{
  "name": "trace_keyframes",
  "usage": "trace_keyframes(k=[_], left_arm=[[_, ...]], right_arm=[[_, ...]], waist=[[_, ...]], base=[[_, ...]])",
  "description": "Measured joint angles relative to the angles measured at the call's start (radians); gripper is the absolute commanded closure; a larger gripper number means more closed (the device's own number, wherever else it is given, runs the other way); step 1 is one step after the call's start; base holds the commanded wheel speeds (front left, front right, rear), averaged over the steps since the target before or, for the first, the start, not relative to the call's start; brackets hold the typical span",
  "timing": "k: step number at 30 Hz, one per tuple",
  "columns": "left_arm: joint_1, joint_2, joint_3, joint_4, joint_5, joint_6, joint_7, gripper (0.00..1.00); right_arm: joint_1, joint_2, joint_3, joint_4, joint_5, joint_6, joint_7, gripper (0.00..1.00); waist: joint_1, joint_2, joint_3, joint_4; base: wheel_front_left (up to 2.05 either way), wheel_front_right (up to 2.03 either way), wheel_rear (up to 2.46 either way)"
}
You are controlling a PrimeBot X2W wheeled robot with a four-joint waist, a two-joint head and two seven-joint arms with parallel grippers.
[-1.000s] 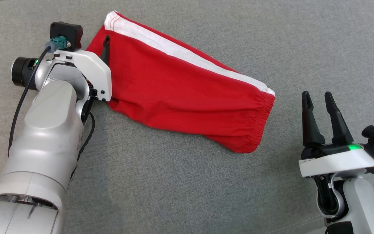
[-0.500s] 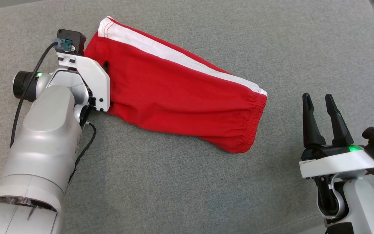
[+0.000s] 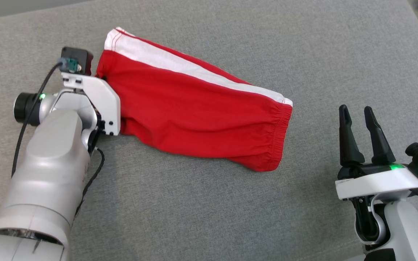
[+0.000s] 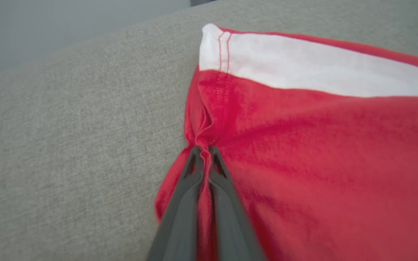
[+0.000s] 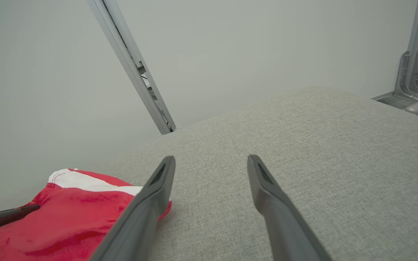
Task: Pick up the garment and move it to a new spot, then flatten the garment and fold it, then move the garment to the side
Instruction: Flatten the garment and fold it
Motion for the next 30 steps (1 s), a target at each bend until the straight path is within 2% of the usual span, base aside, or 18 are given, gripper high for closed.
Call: trace_keyframes(k=[6,14,22,28,29,30], left_arm=[[0.069,-0.006,0.014,0.008,-0.030,0.000,-0.089,1.00],[0.244,-0.032,0.062,0.013,-0.115,0.001,-0.193,1.00],[0.402,-0.043,0.077,0.013,-0.162,0.024,-0.290,1.00],[0.476,-0.045,0.057,-0.032,-0.193,0.050,-0.340,1.00],[0.481,-0.045,0.050,-0.050,-0.196,0.058,-0.345,0.56],[0.485,-0.045,0.045,-0.071,-0.196,0.065,-0.349,0.00]], right_arm=[[0.024,0.000,-0.013,0.018,0.002,0.000,0.000,0.00],[0.104,0.000,-0.015,0.060,-0.012,0.000,0.000,0.00],[0.147,0.000,-0.018,0.095,-0.060,0.000,0.000,0.00],[0.153,0.000,-0.017,0.107,-0.091,0.000,0.000,0.00],[0.153,0.000,-0.017,0.106,-0.097,0.000,0.000,0.00],[0.152,0.000,-0.019,0.106,-0.100,0.000,0.000,0.00]], waist=[[0.0001,0.0000,-0.051,0.017],[0.0000,0.0000,-0.186,0.065],[0.0000,0.0000,-0.291,0.098],[0.0000,0.0000,-0.311,0.116],[0.0000,0.0000,-0.310,0.119],[0.0000,0.0000,-0.309,0.123]], base=[[0.00,0.00,0.00],[0.00,0.00,0.00],[0.00,0.00,0.00],[0.00,0.00,0.00],[0.00,0.00,0.00],[0.00,0.00,0.00]])
